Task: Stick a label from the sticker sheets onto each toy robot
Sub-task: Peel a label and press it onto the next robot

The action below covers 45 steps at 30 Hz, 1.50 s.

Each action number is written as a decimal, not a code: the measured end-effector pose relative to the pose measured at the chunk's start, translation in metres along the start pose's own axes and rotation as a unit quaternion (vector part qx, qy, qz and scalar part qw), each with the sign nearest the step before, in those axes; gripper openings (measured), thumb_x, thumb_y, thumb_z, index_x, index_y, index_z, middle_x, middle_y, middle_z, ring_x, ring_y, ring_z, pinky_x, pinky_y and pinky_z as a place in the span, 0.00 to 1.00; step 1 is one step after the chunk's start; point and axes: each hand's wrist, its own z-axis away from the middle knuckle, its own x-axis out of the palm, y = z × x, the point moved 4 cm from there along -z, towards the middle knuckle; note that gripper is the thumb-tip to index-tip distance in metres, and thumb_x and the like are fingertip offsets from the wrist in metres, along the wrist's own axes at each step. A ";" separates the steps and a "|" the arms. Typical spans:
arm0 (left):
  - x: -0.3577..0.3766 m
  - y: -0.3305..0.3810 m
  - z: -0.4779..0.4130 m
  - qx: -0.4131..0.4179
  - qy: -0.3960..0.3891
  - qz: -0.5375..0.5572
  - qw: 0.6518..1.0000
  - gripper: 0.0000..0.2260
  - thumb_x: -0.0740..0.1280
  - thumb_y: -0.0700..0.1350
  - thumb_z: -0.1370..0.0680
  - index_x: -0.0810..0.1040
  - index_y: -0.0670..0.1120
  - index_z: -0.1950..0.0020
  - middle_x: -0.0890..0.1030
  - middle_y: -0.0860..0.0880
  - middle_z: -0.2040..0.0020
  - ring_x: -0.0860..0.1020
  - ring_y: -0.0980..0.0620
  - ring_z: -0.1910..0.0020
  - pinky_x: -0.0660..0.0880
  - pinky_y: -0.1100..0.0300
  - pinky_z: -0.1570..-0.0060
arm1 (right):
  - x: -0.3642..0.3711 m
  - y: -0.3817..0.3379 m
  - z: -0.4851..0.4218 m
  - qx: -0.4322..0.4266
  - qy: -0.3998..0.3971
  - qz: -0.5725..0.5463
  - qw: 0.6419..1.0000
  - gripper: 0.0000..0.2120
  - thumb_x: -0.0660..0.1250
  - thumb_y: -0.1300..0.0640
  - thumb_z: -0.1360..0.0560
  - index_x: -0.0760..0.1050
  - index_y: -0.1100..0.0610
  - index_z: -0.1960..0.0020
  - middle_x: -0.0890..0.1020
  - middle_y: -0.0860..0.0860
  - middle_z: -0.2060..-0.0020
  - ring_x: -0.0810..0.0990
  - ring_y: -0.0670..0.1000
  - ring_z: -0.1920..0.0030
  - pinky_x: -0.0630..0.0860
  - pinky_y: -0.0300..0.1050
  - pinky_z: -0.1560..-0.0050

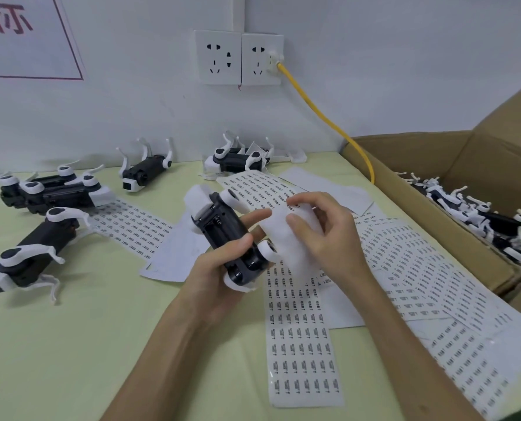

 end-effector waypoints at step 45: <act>-0.004 -0.006 0.001 -0.048 0.060 -0.084 0.994 0.25 0.76 0.47 0.31 0.83 0.51 0.33 0.77 0.32 0.32 0.79 0.39 0.32 0.74 0.43 0.30 | -0.010 -0.004 0.001 -0.012 0.023 0.079 0.997 0.05 0.74 0.64 0.26 0.85 0.57 0.60 0.83 0.45 0.63 0.80 0.45 0.60 0.69 0.33 0.56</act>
